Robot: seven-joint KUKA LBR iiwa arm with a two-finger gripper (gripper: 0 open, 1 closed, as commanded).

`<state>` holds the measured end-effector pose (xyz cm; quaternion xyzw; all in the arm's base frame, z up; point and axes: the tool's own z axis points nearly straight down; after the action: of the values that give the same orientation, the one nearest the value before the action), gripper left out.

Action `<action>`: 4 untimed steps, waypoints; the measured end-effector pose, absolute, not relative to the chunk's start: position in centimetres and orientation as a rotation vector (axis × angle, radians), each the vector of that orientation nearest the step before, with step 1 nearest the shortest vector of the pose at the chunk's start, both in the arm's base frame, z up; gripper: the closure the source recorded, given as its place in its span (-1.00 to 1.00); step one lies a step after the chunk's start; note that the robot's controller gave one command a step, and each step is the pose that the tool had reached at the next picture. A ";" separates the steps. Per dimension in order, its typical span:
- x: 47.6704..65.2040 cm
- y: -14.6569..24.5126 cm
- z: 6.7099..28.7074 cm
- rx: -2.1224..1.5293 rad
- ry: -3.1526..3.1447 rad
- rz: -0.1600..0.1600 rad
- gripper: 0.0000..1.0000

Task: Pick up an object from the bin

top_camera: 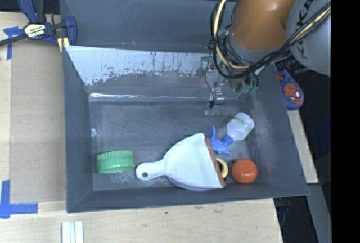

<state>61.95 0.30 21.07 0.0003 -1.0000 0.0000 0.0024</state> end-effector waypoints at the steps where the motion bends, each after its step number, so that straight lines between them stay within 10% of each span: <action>1: 58.4 -3.4 20.9 -0.238 -3.129 0.002 -1.00; 3: 58.7 -4.5 14.4 -0.464 -3.098 0.003 -1.00; 4: 60.2 -6.2 14.5 -0.420 -3.110 0.004 -1.00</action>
Offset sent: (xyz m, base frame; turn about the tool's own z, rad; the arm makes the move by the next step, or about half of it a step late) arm -0.0356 -0.0355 -0.0022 0.1514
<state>60.19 -6.17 14.52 -0.1339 -0.9910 0.0013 0.0015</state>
